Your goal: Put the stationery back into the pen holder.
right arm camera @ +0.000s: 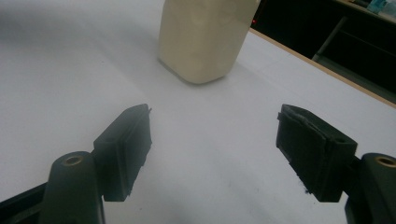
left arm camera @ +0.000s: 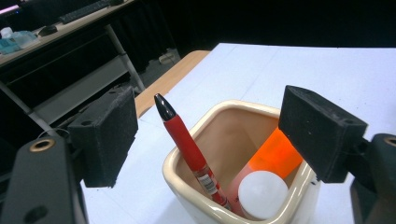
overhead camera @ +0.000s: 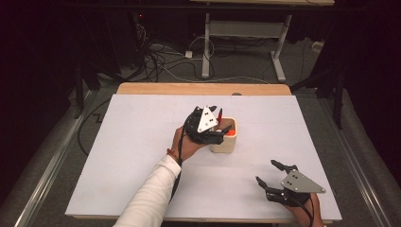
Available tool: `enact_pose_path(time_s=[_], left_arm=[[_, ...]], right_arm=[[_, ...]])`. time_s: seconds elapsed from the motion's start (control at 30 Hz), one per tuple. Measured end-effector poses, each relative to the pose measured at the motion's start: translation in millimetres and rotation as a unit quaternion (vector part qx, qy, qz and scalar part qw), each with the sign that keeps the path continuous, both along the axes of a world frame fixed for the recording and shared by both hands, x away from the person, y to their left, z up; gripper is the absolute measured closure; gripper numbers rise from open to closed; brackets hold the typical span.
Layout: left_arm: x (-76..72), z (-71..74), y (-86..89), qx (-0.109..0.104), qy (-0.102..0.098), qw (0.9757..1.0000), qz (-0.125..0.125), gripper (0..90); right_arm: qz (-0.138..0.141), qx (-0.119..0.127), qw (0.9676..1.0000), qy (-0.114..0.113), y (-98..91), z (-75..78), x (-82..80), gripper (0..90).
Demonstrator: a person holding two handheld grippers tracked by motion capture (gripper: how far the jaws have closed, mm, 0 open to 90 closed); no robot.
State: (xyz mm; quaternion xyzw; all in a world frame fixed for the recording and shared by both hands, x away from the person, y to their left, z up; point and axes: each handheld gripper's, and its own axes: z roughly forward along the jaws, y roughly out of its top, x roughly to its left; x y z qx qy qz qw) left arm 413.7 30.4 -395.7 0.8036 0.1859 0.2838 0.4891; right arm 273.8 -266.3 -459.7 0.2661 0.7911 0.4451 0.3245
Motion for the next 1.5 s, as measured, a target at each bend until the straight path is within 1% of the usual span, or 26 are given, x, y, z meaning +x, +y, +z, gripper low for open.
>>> enact_pose_path(time_s=[0.1, 0.3, 0.47, 0.67, 0.8, 0.97, 1.07, 1.23, 1.43, 1.5], left_arm=[[-1.7, 1.2, 0.7, 0.007, -0.004, 1.0, -0.001, 19.1], [-6.9, 4.7, 0.6, 0.031, -0.017, 0.9994, -0.004, 19.1], [-10.6, 7.6, 2.3, 0.034, -0.022, 0.9992, -0.004, 19.1], [-16.0, 9.6, 5.1, 0.047, -0.031, 0.9984, -0.005, 19.1], [-20.5, 10.5, 8.2, 0.051, -0.04, 0.9978, -0.015, 19.1], [-25.7, 10.3, 12.4, 0.054, -0.041, 0.9974, -0.023, 19.1], [-29.1, 9.3, 15.1, 0.06, -0.042, 0.9971, -0.022, 19.1], [-33.6, 8.1, 19.9, 0.057, -0.045, 0.9971, -0.024, 19.1], [-39.4, 6.6, 23.4, 0.063, -0.047, 0.9966, -0.024, 19.1], [-41.5, 7.0, 24.5, 0.062, -0.049, 0.9966, -0.025, 19.1]], right_arm=[[-0.001, 0.0, 1.0, 0.0, 0.2, 0.1, -0.2, 26.8], [0.0, 0.001, 1.0, -0.001, 0.5, 0.2, -0.2, 26.8], [0.0, 0.004, 1.0, -0.001, 0.6, 0.2, -0.2, 26.4], [-0.001, 0.003, 1.0, -0.001, 1.1, -0.3, -0.2, 26.3], [0.0, 0.003, 1.0, 0.001, 2.1, -1.7, 0.4, 26.3], [0.0, 0.002, 1.0, 0.001, 3.1, -2.1, 0.7, 26.3], [0.0, 0.003, 1.0, 0.001, 3.1, -2.1, 1.2, 26.3], [0.0, 0.002, 1.0, 0.002, 3.9, -2.4, 0.9, 26.3], [0.0, 0.004, 1.0, 0.0, 4.1, -1.1, -0.1, 26.1], [-0.001, 0.006, 1.0, 0.0, 4.3, -0.9, -0.3, 25.6]])
